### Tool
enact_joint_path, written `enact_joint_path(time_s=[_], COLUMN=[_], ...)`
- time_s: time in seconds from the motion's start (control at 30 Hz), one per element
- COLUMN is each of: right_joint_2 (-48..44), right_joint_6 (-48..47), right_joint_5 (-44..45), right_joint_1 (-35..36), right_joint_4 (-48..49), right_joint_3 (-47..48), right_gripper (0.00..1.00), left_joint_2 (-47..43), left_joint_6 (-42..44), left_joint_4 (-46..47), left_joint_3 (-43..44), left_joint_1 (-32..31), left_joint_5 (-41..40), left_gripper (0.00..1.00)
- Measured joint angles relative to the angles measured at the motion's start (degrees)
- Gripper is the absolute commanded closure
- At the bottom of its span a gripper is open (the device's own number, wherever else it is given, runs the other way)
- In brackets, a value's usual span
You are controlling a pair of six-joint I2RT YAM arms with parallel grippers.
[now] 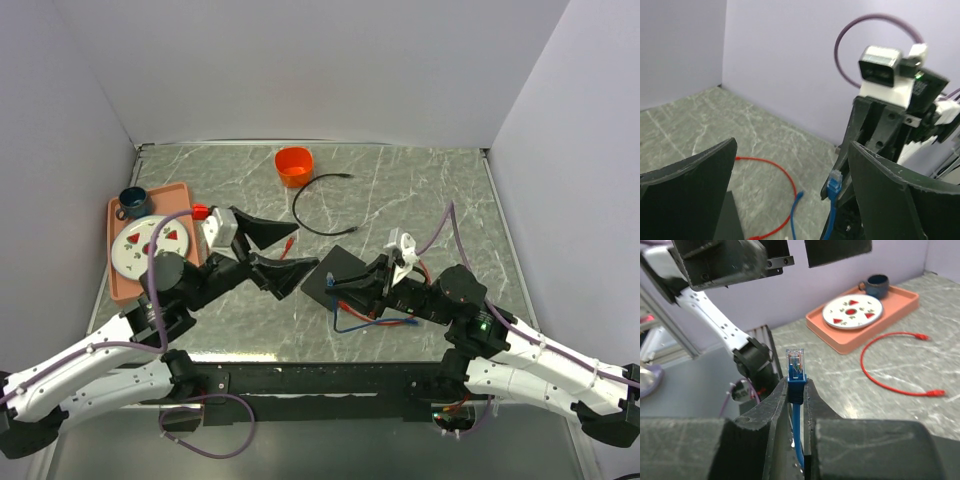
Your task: Insert the plug into the switch port
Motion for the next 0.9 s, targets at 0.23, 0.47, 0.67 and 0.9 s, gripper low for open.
enact_joint_path(time_s=[0.23, 0.47, 0.67, 0.9], right_joint_2=[-2.45, -4.96, -8.66, -16.33], right_joint_6=[-4.83, -12.9, -21.94, -28.72], right_joint_5=[-0.85, -7.82, -17.57, -25.4], right_joint_1=[0.0, 0.0, 0.0, 0.0], right_joint_4=[-2.54, -4.94, -3.23, 2.84], right_joint_3=[-1.42, -2.91, -8.57, -17.35], right_gripper=[1.0, 1.0, 1.0, 1.0], left_joint_2=[1.18, 0.04, -1.53, -1.46], left_joint_6=[1.68, 2.56, 3.32, 3.54], left_joint_4=[-2.12, -2.29, -2.05, -1.95], left_joint_3=[-1.99, -4.31, -5.84, -6.01], left_joint_1=[0.0, 0.0, 0.0, 0.0], left_joint_5=[-0.46, -2.54, -3.41, -3.63], left_gripper=[0.03, 0.03, 0.03, 0.03])
